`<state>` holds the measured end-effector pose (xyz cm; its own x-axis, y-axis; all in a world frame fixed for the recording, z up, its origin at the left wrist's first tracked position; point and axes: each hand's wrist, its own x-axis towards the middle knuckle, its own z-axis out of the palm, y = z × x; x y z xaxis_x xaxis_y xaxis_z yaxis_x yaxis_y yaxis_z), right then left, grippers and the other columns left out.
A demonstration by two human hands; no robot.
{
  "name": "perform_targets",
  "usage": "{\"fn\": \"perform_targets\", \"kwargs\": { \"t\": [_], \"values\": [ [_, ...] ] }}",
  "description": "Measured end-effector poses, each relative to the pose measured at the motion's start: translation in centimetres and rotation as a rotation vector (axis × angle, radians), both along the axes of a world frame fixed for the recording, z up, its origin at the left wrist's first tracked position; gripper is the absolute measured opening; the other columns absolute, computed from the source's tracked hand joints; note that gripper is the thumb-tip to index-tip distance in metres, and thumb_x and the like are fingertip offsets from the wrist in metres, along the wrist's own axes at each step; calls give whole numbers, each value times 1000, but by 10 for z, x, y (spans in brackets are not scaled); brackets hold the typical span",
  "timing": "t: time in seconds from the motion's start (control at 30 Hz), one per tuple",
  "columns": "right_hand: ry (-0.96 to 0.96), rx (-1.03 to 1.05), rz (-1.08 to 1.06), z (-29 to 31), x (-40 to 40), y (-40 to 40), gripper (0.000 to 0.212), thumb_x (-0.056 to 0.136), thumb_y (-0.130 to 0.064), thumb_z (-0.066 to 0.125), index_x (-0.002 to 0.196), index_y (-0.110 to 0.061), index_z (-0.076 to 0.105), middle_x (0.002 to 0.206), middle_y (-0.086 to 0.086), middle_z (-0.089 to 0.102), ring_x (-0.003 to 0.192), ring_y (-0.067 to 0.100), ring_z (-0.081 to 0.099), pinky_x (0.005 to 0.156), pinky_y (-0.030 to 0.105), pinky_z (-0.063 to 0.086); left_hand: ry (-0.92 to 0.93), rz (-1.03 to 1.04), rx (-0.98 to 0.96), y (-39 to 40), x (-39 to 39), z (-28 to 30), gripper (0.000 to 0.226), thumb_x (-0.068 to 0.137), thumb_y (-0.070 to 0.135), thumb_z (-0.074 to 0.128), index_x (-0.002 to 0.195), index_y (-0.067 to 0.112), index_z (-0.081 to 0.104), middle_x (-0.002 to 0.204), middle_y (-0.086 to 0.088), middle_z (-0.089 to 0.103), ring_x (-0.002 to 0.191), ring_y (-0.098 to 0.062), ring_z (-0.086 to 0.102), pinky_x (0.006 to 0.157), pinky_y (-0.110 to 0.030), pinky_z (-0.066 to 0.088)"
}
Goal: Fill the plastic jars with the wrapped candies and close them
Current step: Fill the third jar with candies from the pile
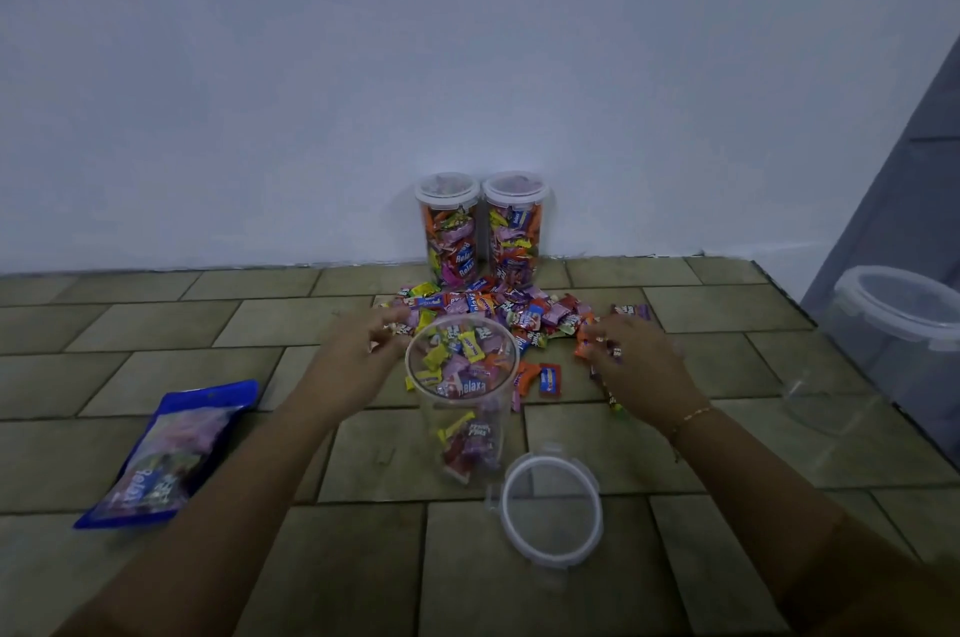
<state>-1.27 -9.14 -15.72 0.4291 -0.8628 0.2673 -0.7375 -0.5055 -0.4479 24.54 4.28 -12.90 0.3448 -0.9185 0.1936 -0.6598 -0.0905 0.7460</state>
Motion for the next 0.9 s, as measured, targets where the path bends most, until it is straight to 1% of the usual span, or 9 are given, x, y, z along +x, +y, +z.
{"fn": "perform_targets", "kwargs": {
  "t": [0.07, 0.13, 0.2, 0.27, 0.33, 0.47, 0.63, 0.8, 0.9],
  "values": [
    [270, 133, -19, -7, -6, -6, 47, 92, -31, 50, 138, -26, 42, 145, 6, 38, 134, 24, 31, 106, 33, 27, -138, -140, 112, -10, 9, -11, 29, 85, 40, 63, 113, 32, 59, 111, 9, 59, 106, -14, 57, 91, -25, 47],
    [412, 241, 3, -9, -9, -12, 64, 89, -35, 52, 146, -31, 24, 154, 6, 20, 142, 29, 17, 113, 43, 22, -218, -295, 189, -17, 10, -17, 60, 71, 60, 55, 123, 31, 50, 130, -2, 55, 121, -18, 50, 104, -41, 41],
    [484, 343, 29, -11, -8, -17, 75, 85, -37, 55, 148, -34, 14, 158, 5, 7, 144, 32, 5, 115, 49, 19, -232, -381, 275, -24, 9, -25, 75, 70, 62, 55, 135, 30, 33, 146, -3, 38, 132, -13, 36, 114, -36, 29],
    [518, 433, 64, -13, -8, -18, 79, 83, -34, 57, 147, -38, 11, 158, 5, 0, 145, 33, -3, 115, 52, 18, -379, -434, 361, -30, 12, -35, 89, 67, 69, 53, 136, 30, 12, 150, 4, 19, 136, -8, 19, 118, -32, 18],
    [569, 445, 88, -17, -7, -18, 78, 84, -30, 56, 147, -41, 11, 158, 5, -2, 144, 35, -2, 114, 52, 21, -542, -454, 422, -34, 14, -44, 91, 68, 73, 56, 139, 30, 19, 152, 3, 15, 142, -13, 14, 119, -35, 15],
    [627, 256, 82, -24, -4, -14, 55, 90, -23, 48, 142, -31, 32, 151, 7, 23, 135, 32, 30, 106, 42, 37, -497, -404, 323, -34, 12, -57, 59, 85, 24, 69, 137, 10, 45, 147, -14, 38, 138, -28, 34, 115, -39, 26],
    [591, 183, 106, -21, 3, -5, 32, 93, -15, 43, 124, -19, 52, 133, 9, 42, 121, 26, 42, 101, 38, 42, -245, -205, 290, -25, 6, -56, 29, 96, 19, 47, 121, 14, 60, 123, -1, 57, 116, -15, 49, 101, -21, 33],
    [543, 196, 114, -14, 4, 3, 31, 95, -13, 42, 125, -18, 50, 130, 9, 46, 115, 24, 50, 96, 34, 44, -331, -145, 213, -13, 10, -47, 41, 79, 33, 50, 110, 14, 69, 114, 4, 62, 105, -14, 56, 87, -22, 40],
    [432, 229, 97, -5, 4, 7, 30, 94, -11, 45, 122, -16, 52, 128, 9, 51, 113, 23, 52, 95, 31, 44, -328, -7, 147, -14, 11, -36, 13, 86, 16, 63, 94, 13, 73, 97, 0, 69, 85, -14, 59, 69, -23, 44]
  ]
}}
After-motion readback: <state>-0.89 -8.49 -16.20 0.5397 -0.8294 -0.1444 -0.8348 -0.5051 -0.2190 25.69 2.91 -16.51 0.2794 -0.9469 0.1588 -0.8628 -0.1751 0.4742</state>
